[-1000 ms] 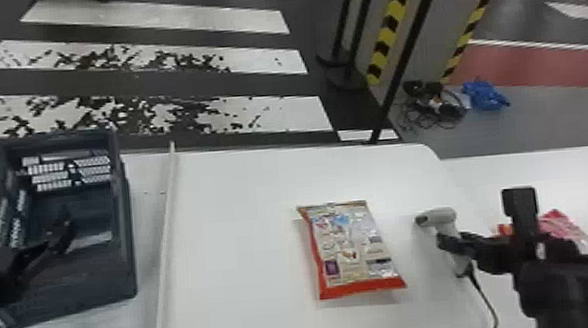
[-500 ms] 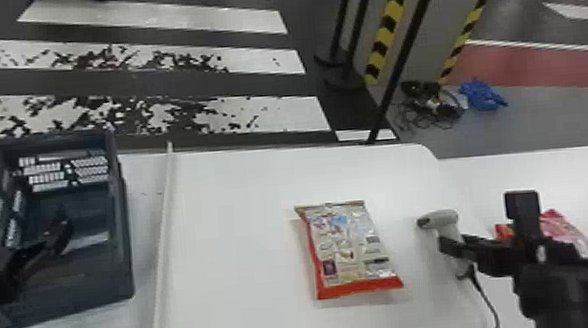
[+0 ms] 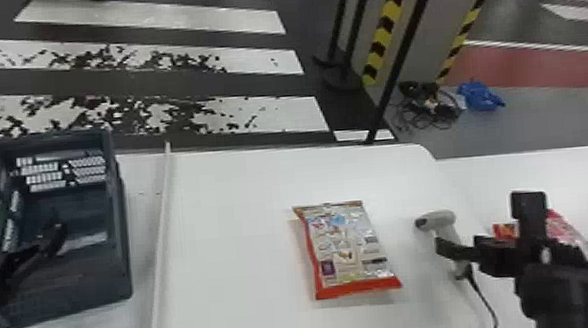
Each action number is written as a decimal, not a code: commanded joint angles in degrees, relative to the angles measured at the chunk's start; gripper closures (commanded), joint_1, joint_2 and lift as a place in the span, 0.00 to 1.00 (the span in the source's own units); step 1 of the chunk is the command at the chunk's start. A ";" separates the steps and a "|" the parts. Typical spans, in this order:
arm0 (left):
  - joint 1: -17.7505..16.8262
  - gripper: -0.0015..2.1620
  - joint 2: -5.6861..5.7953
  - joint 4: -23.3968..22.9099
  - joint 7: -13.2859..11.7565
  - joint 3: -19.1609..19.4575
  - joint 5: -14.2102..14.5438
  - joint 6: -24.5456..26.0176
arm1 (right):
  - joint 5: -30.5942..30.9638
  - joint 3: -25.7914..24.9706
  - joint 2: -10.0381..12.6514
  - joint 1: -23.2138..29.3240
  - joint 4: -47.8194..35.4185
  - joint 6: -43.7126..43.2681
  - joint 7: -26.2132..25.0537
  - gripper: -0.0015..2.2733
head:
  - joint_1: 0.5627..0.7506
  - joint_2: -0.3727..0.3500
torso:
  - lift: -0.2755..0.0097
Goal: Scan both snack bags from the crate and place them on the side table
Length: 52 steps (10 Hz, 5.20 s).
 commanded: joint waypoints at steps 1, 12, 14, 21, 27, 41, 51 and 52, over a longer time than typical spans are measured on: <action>0.00 0.04 0.01 0.03 0.00 0.06 0.00 0.00 | -3.92 -0.92 1.14 1.71 -6.26 8.05 1.74 0.05 | 0.70 0.15 | 0.62; 0.00 0.04 0.28 0.21 0.00 -0.03 0.18 0.00 | -14.47 8.22 0.70 3.82 -10.22 30.20 12.64 0.05 | 0.70 0.35 | 0.62; 0.00 0.04 0.36 0.12 0.00 -0.03 0.18 0.00 | -13.50 10.50 0.70 4.26 -9.78 30.20 12.99 0.05 | 0.70 0.38 | 0.62; 0.18 0.04 0.45 0.21 0.00 0.06 0.44 -0.18 | -5.68 16.04 1.14 5.49 -8.20 21.41 12.12 0.99 | 0.70 0.42 | 0.62; 0.36 0.04 0.54 0.21 0.00 0.32 0.44 -0.35 | -16.58 5.41 1.06 6.02 -15.67 30.55 16.51 0.99 | 0.70 0.40 | 0.62; 0.00 0.04 0.80 0.21 -0.18 0.15 0.44 -0.35 | -34.60 -16.83 -10.28 -3.82 13.69 -5.66 -27.87 0.99 | 0.70 0.03 | 0.62; 0.27 0.04 0.72 -0.14 -0.36 -0.03 1.23 -0.88 | -32.05 -13.67 -11.51 -2.95 20.81 -20.95 -34.91 0.02 | 0.70 0.03 | 0.62; 0.27 0.04 0.45 -0.32 -0.36 -0.29 1.23 -0.88 | -32.14 -11.29 -8.26 0.48 14.48 -23.76 -33.76 0.02 | 0.70 0.03 | 0.62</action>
